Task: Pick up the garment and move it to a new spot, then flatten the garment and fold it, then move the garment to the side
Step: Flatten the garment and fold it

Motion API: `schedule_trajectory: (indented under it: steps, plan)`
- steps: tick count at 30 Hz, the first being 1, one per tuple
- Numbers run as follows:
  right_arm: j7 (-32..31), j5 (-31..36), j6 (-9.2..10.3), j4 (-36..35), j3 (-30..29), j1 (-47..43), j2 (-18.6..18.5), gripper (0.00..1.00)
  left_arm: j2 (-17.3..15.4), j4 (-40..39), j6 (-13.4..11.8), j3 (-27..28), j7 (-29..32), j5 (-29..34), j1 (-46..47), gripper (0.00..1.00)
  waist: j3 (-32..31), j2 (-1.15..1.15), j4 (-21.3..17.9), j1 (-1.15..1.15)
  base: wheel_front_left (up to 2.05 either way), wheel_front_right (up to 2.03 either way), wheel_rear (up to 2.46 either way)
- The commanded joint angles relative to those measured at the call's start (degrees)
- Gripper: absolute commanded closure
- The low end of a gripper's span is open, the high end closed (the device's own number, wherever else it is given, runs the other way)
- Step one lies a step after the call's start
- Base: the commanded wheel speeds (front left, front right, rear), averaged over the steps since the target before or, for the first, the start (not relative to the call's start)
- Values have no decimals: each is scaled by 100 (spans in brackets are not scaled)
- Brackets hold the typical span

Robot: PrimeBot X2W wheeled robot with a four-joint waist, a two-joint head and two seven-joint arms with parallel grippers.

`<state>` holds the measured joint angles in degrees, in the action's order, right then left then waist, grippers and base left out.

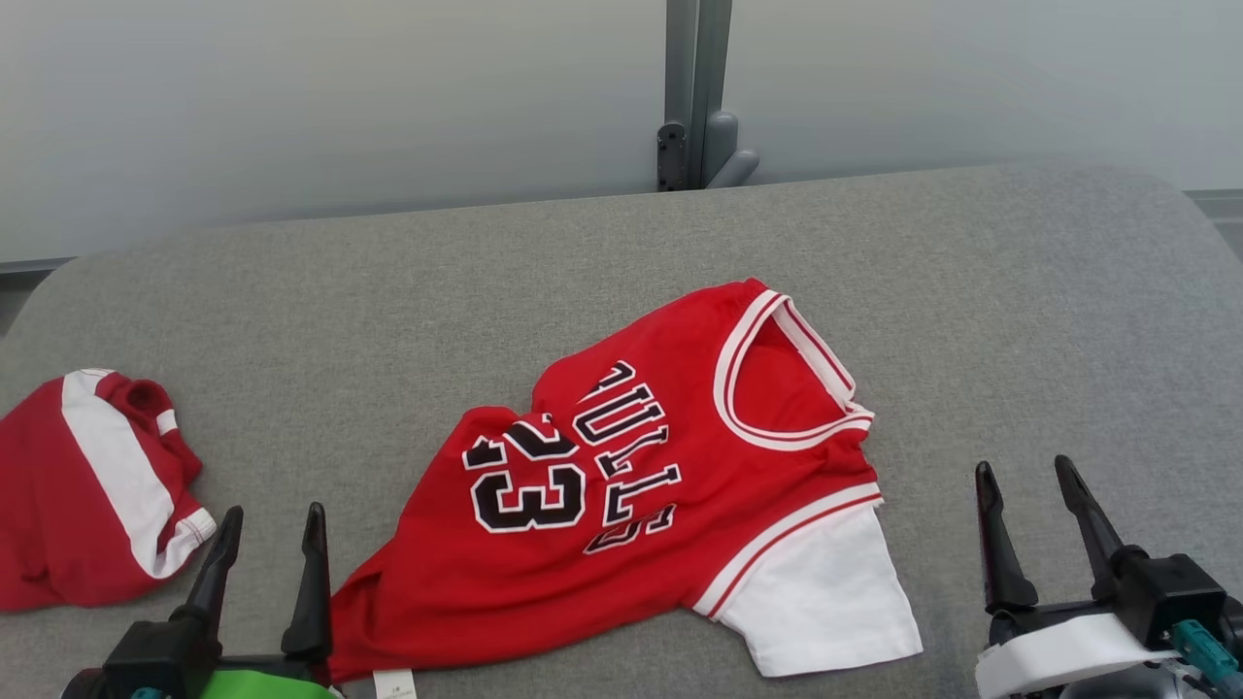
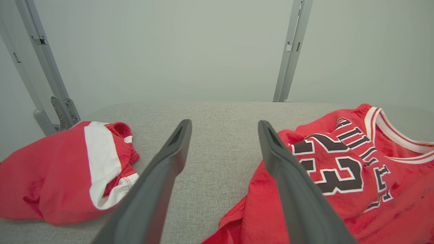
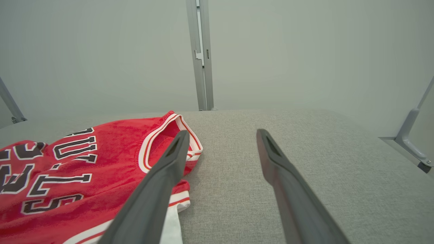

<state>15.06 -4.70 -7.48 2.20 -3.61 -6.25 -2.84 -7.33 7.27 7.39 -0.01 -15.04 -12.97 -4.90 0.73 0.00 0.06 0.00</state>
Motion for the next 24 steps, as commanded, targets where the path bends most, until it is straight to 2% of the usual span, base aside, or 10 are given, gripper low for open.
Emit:
schedule_trajectory:
  steps: [1, 5, 8, 12, 18, 24]
  plan:
    - [17, -88, -3, 72, 96, 64, -11, 0, -74, -21, 14, 82, -20, -32, -19, 0, 6, 0, -20, 0, 0, 0, 0]
    - [-441, -33, -2, 511, 689, 95, -128, 0, -266, 266, 14, 232, 4, -60, -230, 0, 62, 0, -52, 0, 0, 0, 0]
    - [-1048, -15, 1, 539, 1036, 198, -262, 0, -429, 528, -47, 376, 472, -196, -300, 0, 151, 0, -51, 0, 0, 0, 0]
    - [-1630, 32, 1, 645, 1065, 192, -377, 0, -584, 594, -7, 244, 1214, -513, -334, 0, 295, 0, 41, 0, 0, 0, 0]
    - [-2151, 49, 1, 826, 1057, 55, -384, 0, -798, 351, 9, -406, 2108, -1288, -501, 0, 499, 0, 132, 0, 0, 0, 0]
    - [-2169, 32, 1, 877, 1025, 112, -410, 0, -1010, 245, 12, -526, 2248, -1635, -510, 0, 688, 0, 145, 0, 0, 0, 0]
